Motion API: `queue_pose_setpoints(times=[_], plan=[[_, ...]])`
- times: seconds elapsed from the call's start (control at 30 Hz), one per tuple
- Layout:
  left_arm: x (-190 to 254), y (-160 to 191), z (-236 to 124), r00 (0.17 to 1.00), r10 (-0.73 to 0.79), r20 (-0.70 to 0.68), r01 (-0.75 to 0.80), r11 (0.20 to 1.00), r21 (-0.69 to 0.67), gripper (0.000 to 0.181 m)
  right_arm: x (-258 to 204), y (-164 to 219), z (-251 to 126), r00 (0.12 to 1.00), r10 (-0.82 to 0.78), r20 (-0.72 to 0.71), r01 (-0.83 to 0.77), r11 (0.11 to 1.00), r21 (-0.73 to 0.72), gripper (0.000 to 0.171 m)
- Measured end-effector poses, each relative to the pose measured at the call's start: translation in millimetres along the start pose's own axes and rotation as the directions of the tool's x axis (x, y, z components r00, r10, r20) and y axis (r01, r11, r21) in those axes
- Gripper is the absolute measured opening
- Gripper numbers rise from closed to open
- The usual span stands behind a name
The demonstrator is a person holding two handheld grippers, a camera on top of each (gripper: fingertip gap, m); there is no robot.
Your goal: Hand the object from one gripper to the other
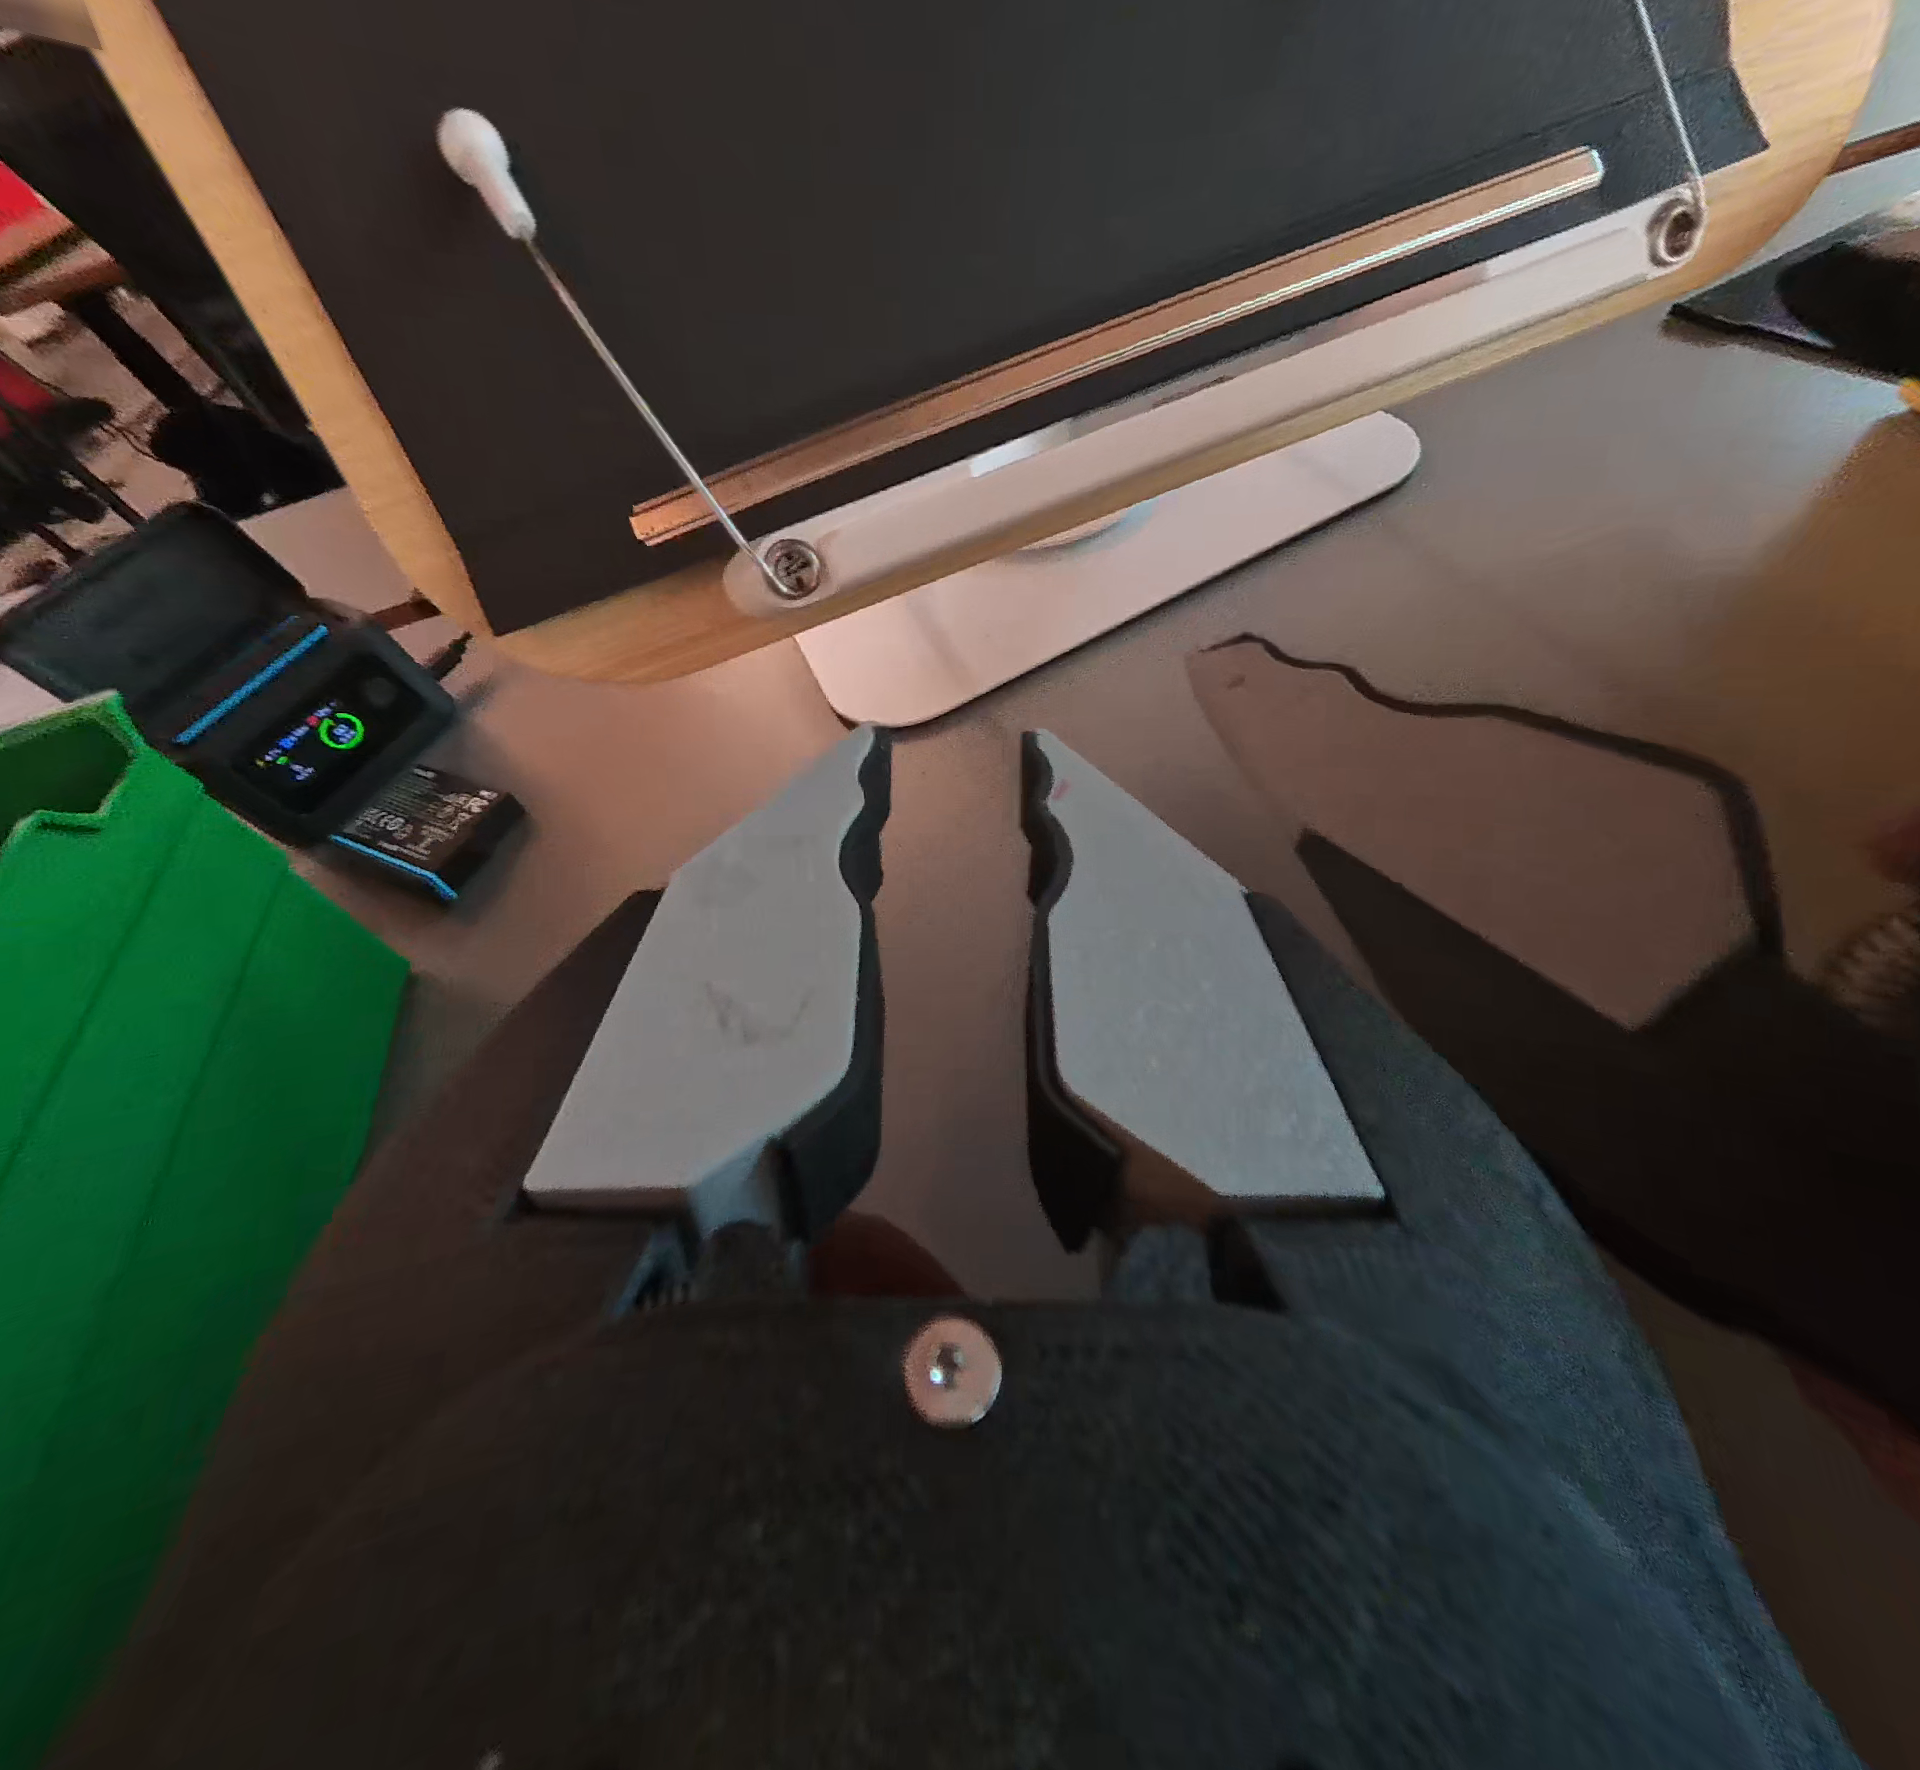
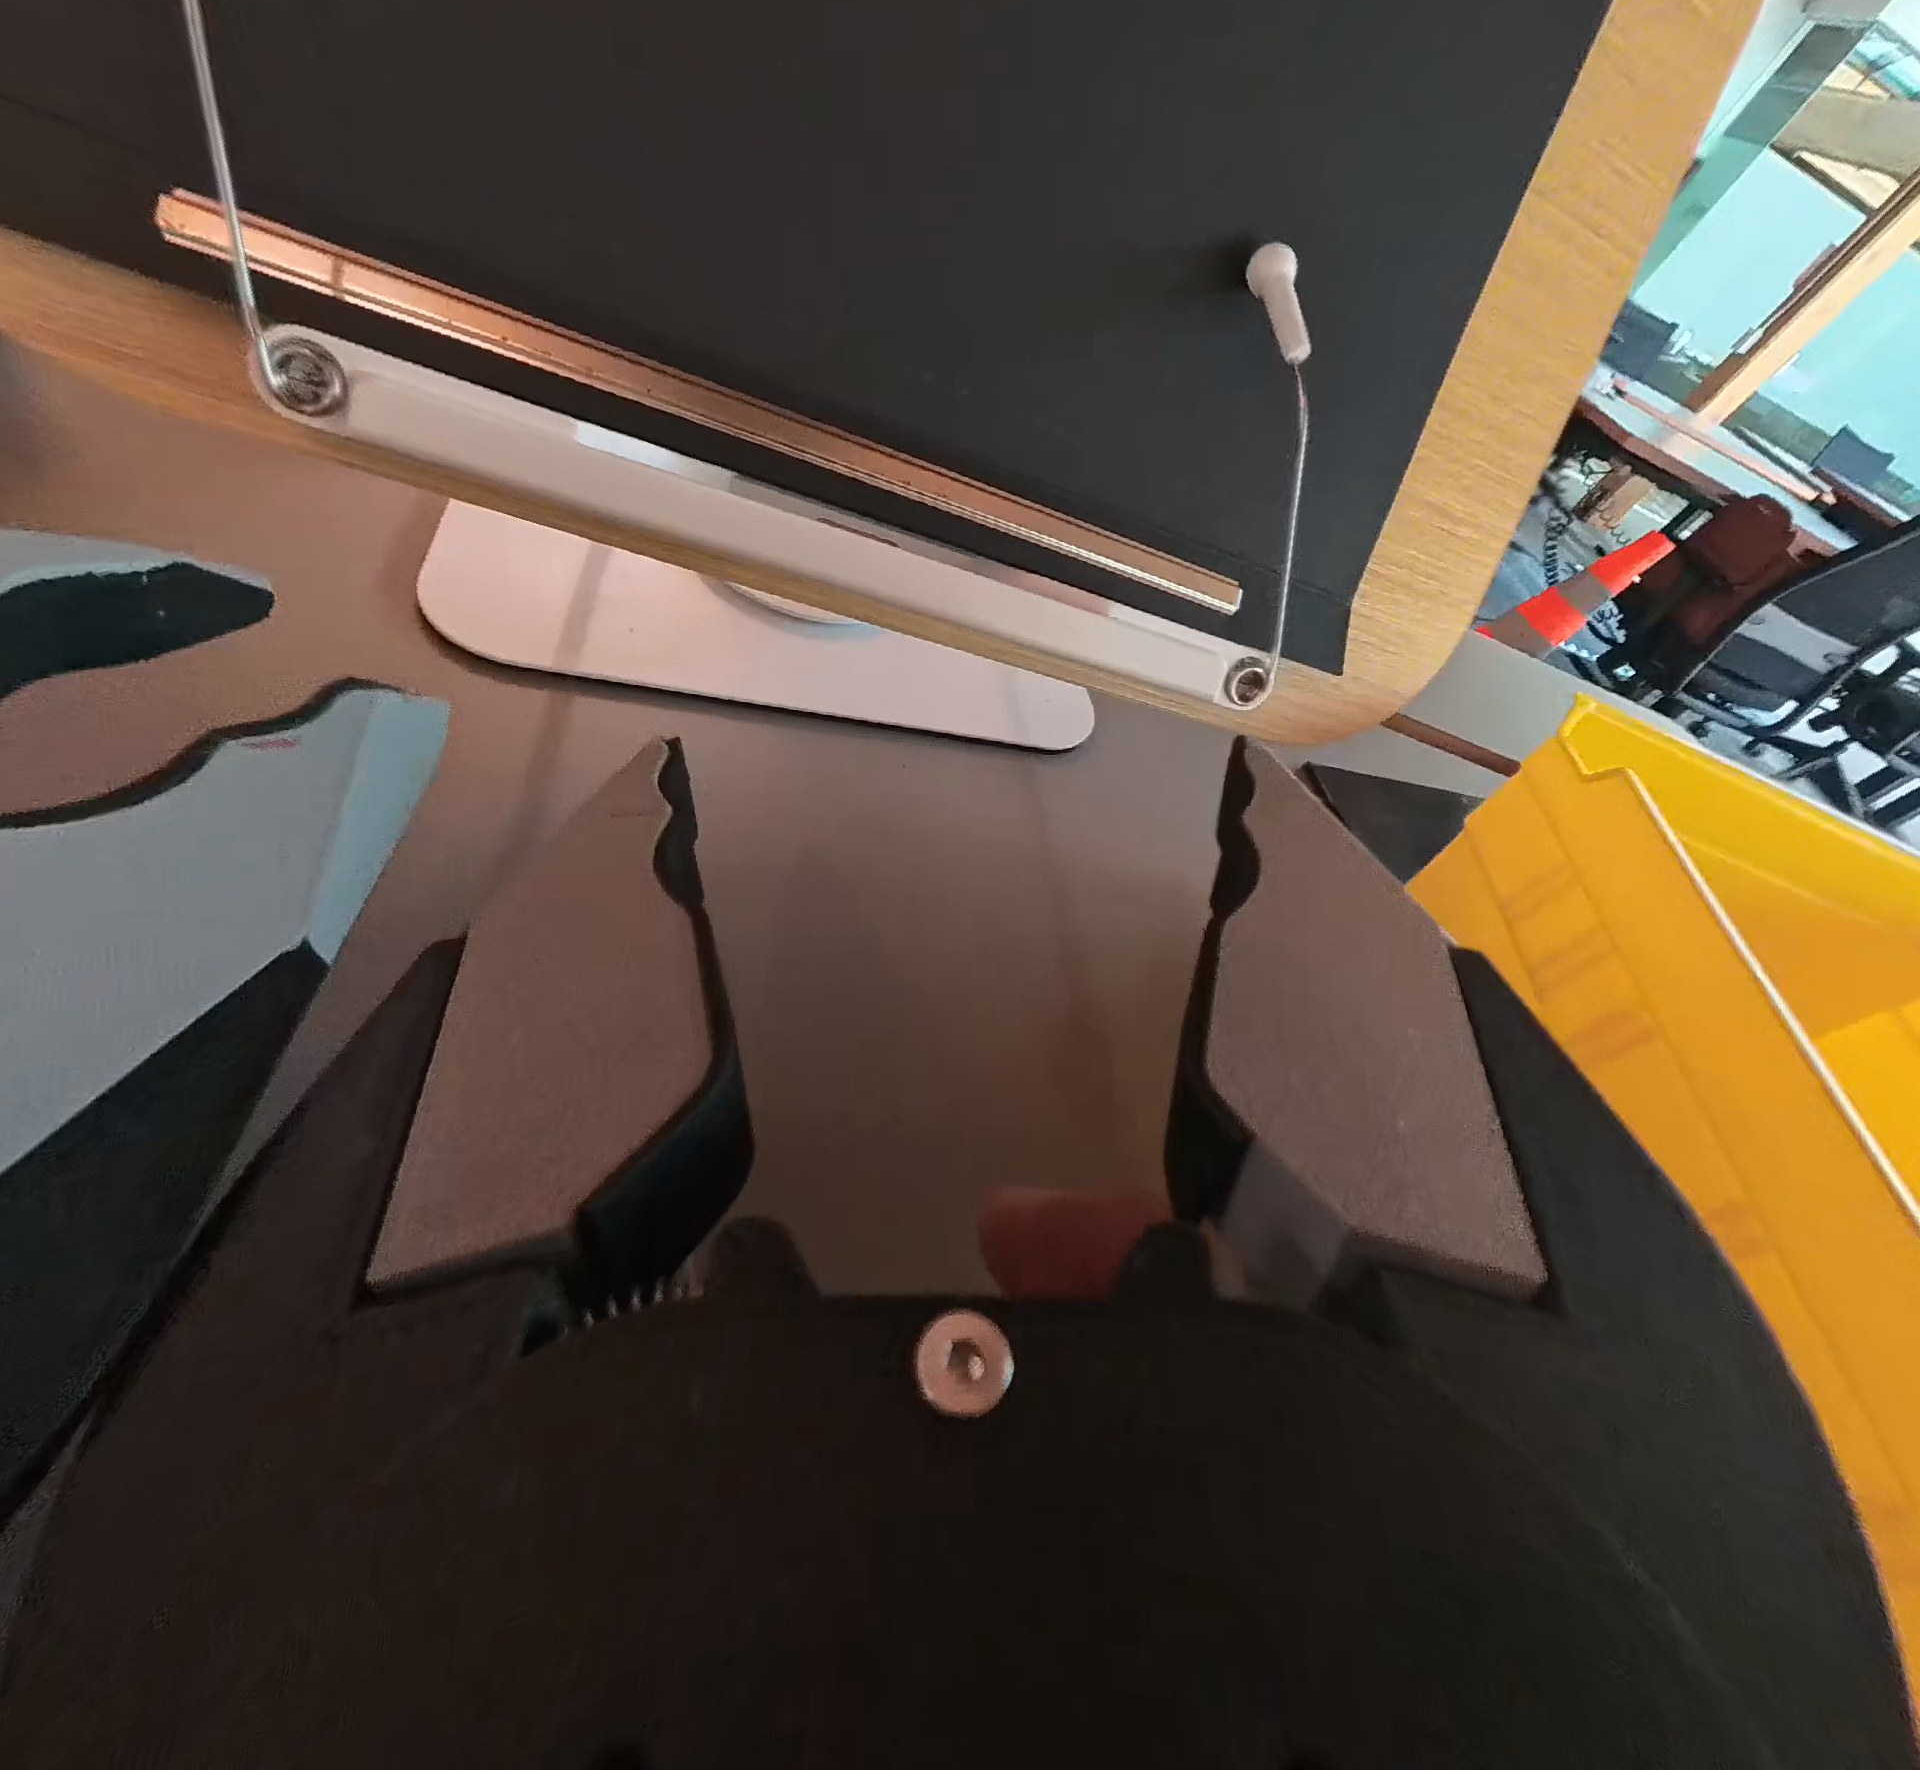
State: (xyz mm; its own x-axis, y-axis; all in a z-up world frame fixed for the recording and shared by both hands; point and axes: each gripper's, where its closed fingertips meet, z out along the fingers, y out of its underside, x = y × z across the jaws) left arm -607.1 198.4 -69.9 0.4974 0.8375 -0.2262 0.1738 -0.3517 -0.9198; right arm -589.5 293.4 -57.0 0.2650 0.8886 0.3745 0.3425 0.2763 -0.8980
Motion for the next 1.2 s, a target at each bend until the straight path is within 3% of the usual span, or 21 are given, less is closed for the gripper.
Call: queue_pose_setpoints(times=[0.13,0.3,0.4,0.53,0.6,0.7,0.77,0.93,1.2], plan=[[4,-12,-9,0.994,0.091,0.066,-0.096,0.993,0.072,0.001,2,7,5,1.0,0.021,0.005,-0.021,0.999,-0.033,0.099],[0,-5,-3,0.999,0.029,0.019,-0.029,0.999,0.022,0.022,-4,3,0,1.0,-0.005,0.008,0.005,1.0,-0.013,0.1],[2,-5,-7,0.998,0.045,0.041,-0.046,0.998,0.038,0.006,-2,5,3,1.0,0.008,0.004,-0.008,1.0,-0.023,0.099],[6,-1,-3,1.0,0.008,-0.003,-0.007,1.0,0.009,0.022,-2,1,1,0.997,0.073,0.04,-0.073,0.997,-0.008,0.103],[6,3,1,1.0,0.016,-0.005,-0.016,1.0,-0.004,0.019,-1,-2,0,0.999,0.035,0.009,-0.035,0.999,0.017,0.094],[13,4,8,0.996,0.083,-0.009,-0.083,0.997,-0.003,0.009,0,8,10,0.996,0.079,0.033,-0.079,0.997,-0.011,0.094],[17,-1,12,0.995,0.094,-0.037,-0.093,0.995,0.022,0.02,0,10,19,0.988,0.13,0.08,-0.128,0.991,-0.024,0.11],[24,8,20,0.982,0.052,-0.182,-0.06,0.998,-0.034,0.052,-4,-11,31,0.979,0.128,0.157,-0.144,0.985,0.093,0.12],[21,6,8,0.98,0.054,-0.19,-0.054,0.999,0.004,0.052,-15,-8,13,0.968,0.1,0.232,-0.124,0.988,0.094,0.118]])
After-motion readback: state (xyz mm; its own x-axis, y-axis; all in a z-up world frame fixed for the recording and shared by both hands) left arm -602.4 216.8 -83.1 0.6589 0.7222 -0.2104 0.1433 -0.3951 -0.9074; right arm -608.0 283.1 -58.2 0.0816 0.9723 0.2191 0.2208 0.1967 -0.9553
